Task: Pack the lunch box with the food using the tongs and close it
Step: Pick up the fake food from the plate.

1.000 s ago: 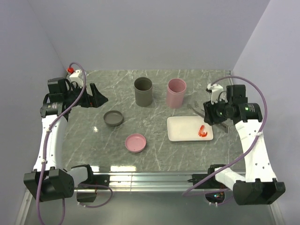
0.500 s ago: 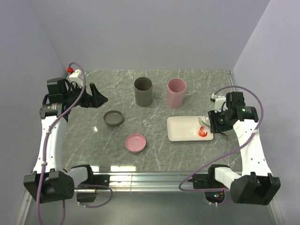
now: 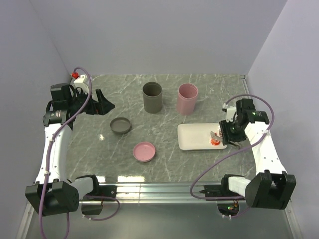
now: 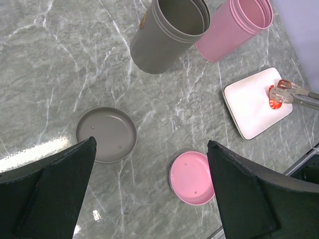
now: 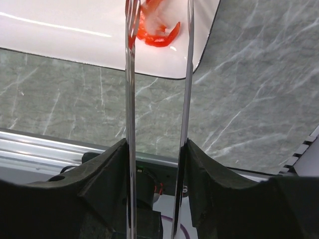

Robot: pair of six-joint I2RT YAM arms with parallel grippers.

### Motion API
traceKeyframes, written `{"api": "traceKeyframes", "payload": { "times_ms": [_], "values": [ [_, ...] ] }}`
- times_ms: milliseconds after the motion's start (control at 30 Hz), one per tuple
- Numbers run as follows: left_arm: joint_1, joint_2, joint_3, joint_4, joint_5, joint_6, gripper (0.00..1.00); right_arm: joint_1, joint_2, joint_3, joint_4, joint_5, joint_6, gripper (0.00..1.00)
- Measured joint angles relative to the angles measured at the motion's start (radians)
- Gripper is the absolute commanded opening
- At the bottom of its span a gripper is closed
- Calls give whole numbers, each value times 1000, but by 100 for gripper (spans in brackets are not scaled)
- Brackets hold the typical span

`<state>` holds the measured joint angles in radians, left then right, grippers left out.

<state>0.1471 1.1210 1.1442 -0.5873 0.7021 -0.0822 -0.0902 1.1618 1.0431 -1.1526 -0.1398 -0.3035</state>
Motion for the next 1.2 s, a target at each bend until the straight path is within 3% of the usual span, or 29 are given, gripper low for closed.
{"api": "traceKeyframes", "payload": {
  "times_ms": [300,600,1000,1200],
  "values": [
    [0,0,-2,0,-1,16,99,-9,61,-13,10,-45,-2,52],
    [0,0,-2,0,-1,18,99,-9,73,4,6,-91,-8,41],
    [0,0,-2,0,-1,18,99,-9,73,37,-20,-120,-22,8],
    [0,0,-2,0,-1,17,99,-9,66,96,-40,-160,-34,0]
  ]
}}
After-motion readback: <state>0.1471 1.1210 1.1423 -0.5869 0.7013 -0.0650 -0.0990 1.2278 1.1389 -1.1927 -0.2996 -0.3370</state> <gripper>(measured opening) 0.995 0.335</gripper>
